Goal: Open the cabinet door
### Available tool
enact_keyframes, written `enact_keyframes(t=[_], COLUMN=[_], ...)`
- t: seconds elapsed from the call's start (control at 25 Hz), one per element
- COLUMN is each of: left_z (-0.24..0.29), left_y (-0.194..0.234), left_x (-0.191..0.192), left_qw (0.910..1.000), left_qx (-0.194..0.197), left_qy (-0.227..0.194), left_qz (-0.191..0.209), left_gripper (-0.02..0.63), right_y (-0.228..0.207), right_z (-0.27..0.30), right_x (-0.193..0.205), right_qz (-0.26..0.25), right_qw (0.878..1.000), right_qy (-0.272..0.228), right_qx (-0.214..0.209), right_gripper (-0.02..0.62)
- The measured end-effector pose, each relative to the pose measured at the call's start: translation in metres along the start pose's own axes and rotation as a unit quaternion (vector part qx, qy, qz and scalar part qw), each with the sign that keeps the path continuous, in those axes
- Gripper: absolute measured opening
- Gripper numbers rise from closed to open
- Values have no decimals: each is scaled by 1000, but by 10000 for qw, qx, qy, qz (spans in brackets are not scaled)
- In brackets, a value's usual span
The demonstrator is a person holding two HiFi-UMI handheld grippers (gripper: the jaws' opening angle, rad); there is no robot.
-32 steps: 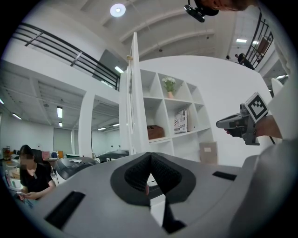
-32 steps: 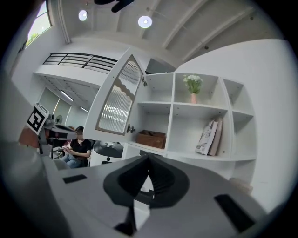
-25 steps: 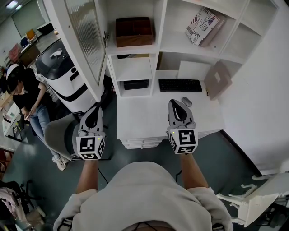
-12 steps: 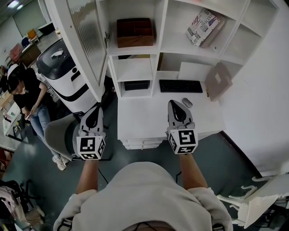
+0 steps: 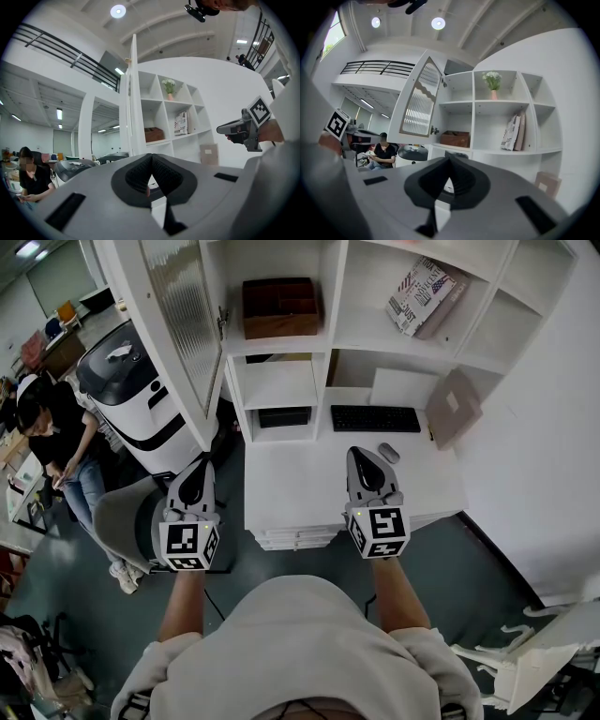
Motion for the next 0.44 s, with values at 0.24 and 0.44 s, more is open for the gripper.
enact_keyframes(t=[0.24, 0.44], left_z=[-1, -2], left_y=[0, 0], left_x=[0, 1], left_qw=[10000, 10000], left_qx=[6, 0], left_qy=[2, 19], left_qz=[2, -6], left_gripper=[-2, -2], right_y=[1, 2], right_z=[0, 1], right_x=[-1, 0], right_qz=[-27, -29], right_qw=[10000, 10000], right_qy=[-10, 2], right_qx=[-29, -58], right_gripper=[2, 2])
Point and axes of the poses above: the fingertips, and each gripper's own axes: z forward along the fingers, y to its left, x out of its underside, the point moved 10 cm from there along -z, backward along the fingers, and after that the axes turned 3 degrees about -y, right-handed, at the moved point
